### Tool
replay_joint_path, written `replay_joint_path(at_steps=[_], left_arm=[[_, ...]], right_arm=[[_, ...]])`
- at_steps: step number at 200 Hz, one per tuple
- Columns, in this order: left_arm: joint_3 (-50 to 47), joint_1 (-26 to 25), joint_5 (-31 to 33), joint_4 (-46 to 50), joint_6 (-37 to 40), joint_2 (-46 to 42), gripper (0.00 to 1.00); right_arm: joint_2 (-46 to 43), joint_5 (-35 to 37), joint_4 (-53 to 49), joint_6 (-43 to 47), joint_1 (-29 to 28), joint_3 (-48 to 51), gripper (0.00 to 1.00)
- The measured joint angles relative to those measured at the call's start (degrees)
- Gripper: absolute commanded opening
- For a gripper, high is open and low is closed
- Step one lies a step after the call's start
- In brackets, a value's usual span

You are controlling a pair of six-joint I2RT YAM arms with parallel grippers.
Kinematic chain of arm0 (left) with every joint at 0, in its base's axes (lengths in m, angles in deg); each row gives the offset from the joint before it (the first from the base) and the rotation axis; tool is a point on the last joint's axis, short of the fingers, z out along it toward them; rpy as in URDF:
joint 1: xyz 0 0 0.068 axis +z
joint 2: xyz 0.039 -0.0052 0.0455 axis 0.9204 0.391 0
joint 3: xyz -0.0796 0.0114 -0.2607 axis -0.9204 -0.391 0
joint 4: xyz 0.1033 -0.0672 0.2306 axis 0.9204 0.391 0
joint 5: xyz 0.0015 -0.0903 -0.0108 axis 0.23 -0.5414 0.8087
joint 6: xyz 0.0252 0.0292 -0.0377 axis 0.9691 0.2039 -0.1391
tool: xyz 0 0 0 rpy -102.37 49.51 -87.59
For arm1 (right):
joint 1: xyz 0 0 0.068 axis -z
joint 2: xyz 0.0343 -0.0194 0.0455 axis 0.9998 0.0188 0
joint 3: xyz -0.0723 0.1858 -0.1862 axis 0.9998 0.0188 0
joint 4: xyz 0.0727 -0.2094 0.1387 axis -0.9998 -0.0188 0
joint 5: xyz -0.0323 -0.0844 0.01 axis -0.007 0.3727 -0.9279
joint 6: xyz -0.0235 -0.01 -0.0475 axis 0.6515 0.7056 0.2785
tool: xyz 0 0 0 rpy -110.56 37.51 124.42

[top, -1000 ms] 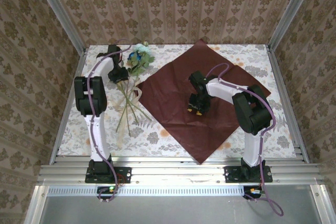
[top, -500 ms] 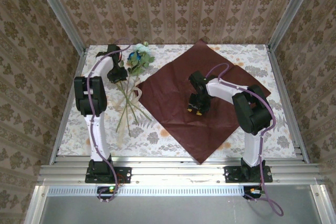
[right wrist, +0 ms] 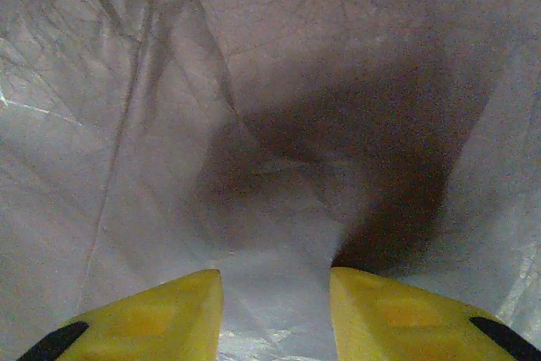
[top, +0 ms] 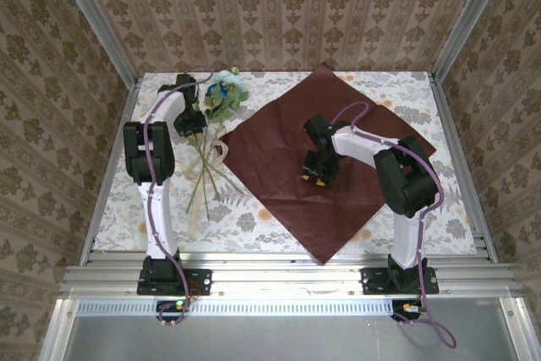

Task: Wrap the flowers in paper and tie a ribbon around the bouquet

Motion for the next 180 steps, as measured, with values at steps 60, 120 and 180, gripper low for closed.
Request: replay_joint_path(at_steps=[60, 120, 180], left_arm=[[-1.51, -0.39, 1.07, -1.05, 0.76, -1.20, 0.00], [-7.19, -0.68, 2.29, -2.45, 0.70, -13.84, 0.00], [-9.75, -3.78, -0.07, -4.79, -1.05, -26.27, 0.00]], right_arm=[[0.00, 0.02, 0.00, 0.00, -0.09, -0.07, 0.40], [-0.02, -0.22, -1.20, -0.26, -0.42, -1.38, 0.44], [-4.02, 1.62, -3.10, -0.37, 0.44, -2.03, 0.55]])
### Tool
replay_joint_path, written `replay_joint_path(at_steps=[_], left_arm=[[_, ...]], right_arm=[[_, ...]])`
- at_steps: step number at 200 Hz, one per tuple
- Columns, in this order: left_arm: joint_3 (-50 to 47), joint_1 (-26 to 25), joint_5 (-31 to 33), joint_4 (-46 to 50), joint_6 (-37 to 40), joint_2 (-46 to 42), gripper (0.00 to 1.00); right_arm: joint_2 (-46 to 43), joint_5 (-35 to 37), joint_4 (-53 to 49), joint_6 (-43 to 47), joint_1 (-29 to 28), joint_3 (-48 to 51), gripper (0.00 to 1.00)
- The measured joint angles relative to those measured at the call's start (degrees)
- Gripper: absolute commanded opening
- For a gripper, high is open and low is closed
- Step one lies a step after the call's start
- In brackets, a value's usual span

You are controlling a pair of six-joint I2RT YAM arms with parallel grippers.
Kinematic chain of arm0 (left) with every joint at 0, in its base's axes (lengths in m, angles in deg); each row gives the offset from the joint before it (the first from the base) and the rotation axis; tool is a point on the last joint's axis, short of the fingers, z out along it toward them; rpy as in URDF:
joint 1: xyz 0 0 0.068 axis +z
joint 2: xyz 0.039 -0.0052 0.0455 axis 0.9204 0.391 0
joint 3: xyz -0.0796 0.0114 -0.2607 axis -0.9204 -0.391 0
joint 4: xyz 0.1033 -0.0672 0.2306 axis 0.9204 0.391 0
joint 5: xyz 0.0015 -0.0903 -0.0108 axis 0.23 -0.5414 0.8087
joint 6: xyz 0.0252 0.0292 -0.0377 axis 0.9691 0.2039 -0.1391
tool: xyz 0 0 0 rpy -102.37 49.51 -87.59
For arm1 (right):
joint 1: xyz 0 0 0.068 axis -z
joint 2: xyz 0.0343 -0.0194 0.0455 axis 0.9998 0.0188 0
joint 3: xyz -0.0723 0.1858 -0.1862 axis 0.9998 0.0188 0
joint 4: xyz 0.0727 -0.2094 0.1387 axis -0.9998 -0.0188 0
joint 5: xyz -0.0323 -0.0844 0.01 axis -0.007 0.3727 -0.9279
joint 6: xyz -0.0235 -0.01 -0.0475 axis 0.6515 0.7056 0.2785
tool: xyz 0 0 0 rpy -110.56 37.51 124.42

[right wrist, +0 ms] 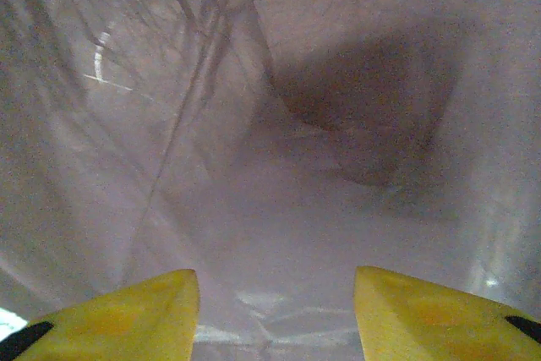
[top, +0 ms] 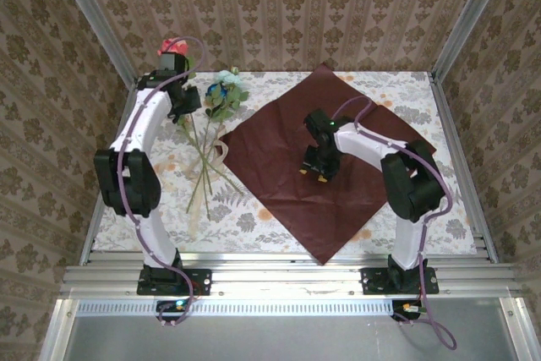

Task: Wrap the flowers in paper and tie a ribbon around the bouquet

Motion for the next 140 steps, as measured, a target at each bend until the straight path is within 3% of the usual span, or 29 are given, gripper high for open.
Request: replay_joint_path(at_steps=[19, 65, 100, 140], left_arm=[[-1.40, -4.02, -3.17, -2.89, -1.57, -1.84, 0.00], [-3.21, -18.56, -13.57, -18.93, -9.77, 0.90, 0.00], [3.43, -25.99, -20.11, -33.00, -15.56, 13.99, 0.00], [17.05, -28.22, -23.74, -39.30, -20.20, 31.17, 0.00]], right_arm=[[-3.72, 1.22, -0.90, 0.22, 2.54, 0.09, 0.56], [-13.81, 4.35, -1.18, 1.22, 14.84, 4.13, 0.55], [-16.37, 4.72, -1.27, 2.10, 18.73, 8.17, 0.56], [-19.39, 4.50, -1.60, 2.34, 19.65, 11.21, 0.56]])
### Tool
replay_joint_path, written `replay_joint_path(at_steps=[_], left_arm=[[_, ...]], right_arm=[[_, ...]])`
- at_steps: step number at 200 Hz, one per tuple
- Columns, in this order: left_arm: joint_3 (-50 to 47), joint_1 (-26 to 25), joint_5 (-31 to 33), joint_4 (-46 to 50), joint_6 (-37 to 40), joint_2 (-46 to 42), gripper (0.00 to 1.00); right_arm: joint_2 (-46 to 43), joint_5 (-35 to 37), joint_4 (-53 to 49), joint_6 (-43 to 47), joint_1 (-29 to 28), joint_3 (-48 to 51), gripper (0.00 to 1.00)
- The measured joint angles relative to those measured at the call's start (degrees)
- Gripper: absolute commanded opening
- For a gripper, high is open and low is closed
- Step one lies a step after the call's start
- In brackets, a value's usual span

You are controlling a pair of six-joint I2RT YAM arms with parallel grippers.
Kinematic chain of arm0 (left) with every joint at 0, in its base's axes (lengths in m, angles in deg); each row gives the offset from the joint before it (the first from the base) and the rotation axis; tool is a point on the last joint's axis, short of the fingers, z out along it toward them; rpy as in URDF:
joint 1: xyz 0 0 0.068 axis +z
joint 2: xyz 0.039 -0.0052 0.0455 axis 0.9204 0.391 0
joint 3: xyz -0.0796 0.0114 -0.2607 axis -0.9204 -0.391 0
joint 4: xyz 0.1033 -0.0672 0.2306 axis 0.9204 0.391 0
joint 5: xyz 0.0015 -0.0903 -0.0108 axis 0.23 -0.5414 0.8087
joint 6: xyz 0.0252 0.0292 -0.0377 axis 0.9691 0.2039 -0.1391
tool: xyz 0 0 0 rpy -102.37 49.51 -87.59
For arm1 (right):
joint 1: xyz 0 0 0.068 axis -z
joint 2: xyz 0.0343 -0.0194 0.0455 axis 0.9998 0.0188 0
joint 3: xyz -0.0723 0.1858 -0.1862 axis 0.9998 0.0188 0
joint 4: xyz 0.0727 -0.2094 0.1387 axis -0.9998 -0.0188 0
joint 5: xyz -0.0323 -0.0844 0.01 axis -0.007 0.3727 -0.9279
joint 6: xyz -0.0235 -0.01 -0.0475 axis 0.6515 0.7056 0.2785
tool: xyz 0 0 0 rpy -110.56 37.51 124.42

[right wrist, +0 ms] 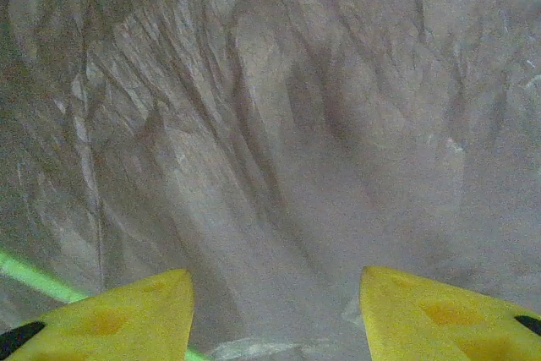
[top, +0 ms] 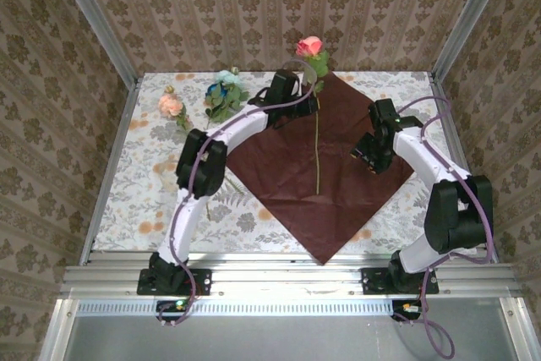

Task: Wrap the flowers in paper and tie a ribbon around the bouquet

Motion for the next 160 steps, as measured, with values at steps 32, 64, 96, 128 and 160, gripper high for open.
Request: replay_joint_path(at_steps=[32, 64, 96, 128, 160], left_arm=[[9.40, 0.35, -1.99, 1.66, -1.36, 9.03, 0.33], [10.69, 0.76, -2.32, 5.77, -1.16, 9.64, 0.38], [1.03, 2.54, -0.37, 9.97, -0.59, -0.81, 0.36], [-10.19, 10.25, 0.24, 13.97, 2.27, -19.12, 0.32], [-20.26, 24.00, 0.85, 17.27, 8.26, -34.38, 0.23]], right_arm=[[-0.98, -1.05, 0.02, 0.02, 0.00, 1.88, 0.59], [-0.98, -1.62, 0.04, 0.24, 0.00, 2.21, 0.59], [-0.98, -1.60, 0.42, 0.98, -0.02, 2.21, 0.59], [-0.98, -1.29, 0.44, 3.08, -0.76, 2.03, 0.59], [-0.98, -0.28, 0.46, 6.32, -3.69, -0.09, 0.59]])
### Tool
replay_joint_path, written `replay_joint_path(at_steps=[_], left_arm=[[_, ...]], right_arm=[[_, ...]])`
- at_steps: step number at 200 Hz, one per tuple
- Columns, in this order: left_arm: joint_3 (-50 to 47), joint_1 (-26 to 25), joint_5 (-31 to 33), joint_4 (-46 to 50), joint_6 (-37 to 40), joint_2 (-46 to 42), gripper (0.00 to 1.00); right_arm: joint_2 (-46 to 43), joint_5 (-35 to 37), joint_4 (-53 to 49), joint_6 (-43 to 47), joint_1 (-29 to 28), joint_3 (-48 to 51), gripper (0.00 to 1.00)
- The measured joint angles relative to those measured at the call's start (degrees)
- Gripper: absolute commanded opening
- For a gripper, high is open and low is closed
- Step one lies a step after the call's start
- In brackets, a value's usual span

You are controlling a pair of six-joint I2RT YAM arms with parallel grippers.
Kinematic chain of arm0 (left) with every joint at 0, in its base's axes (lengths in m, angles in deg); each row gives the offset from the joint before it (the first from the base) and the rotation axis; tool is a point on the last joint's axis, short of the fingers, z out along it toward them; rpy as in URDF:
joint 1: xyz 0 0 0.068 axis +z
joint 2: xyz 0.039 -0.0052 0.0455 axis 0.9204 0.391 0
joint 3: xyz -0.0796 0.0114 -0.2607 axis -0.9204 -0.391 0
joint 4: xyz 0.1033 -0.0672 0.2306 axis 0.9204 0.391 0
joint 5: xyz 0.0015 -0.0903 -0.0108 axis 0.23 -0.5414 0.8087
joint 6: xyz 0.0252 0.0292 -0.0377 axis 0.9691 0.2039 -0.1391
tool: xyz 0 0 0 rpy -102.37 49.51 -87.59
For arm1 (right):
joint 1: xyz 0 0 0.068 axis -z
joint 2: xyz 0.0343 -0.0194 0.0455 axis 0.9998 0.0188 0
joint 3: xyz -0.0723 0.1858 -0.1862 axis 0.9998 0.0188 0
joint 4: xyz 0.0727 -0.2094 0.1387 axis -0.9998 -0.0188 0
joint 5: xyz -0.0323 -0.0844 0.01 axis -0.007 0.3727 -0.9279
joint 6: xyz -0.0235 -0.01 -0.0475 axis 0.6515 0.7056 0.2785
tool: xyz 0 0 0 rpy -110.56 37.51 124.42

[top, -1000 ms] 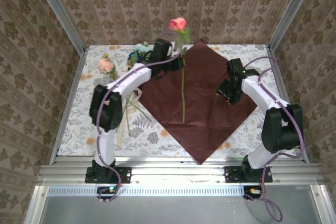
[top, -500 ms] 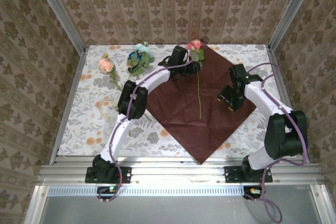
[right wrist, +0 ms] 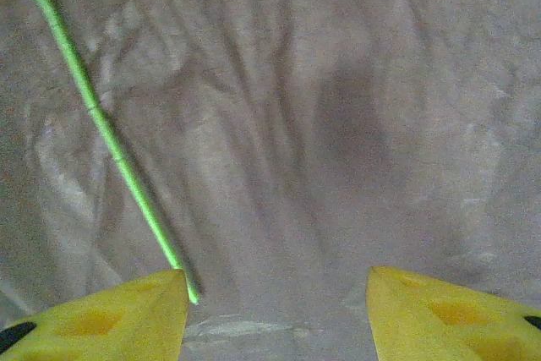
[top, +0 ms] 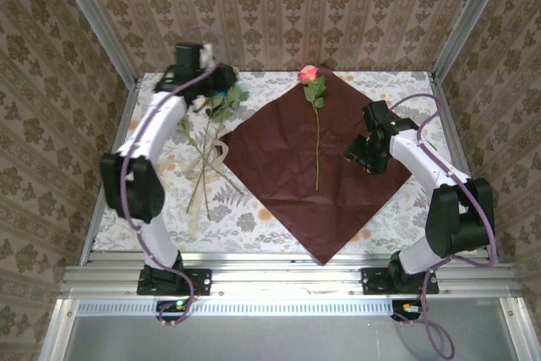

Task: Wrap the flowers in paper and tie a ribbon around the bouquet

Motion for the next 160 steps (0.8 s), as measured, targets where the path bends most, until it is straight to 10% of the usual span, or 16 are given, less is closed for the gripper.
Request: replay_joint_path(at_steps=[42, 160], left_arm=[[-10.51, 9.97, 1.44, 7.26, 8.35, -2.80, 0.25], [-3.17, 8.24, 6.19, 11.41, 21.40, 18.16, 0.37]], right_arm=[[1.99, 0.02, 0.66, 4.31, -7.85, -4.17, 0.57], [9.77, -3.52, 2.12, 5.66, -15.85, -8.81, 0.58]])
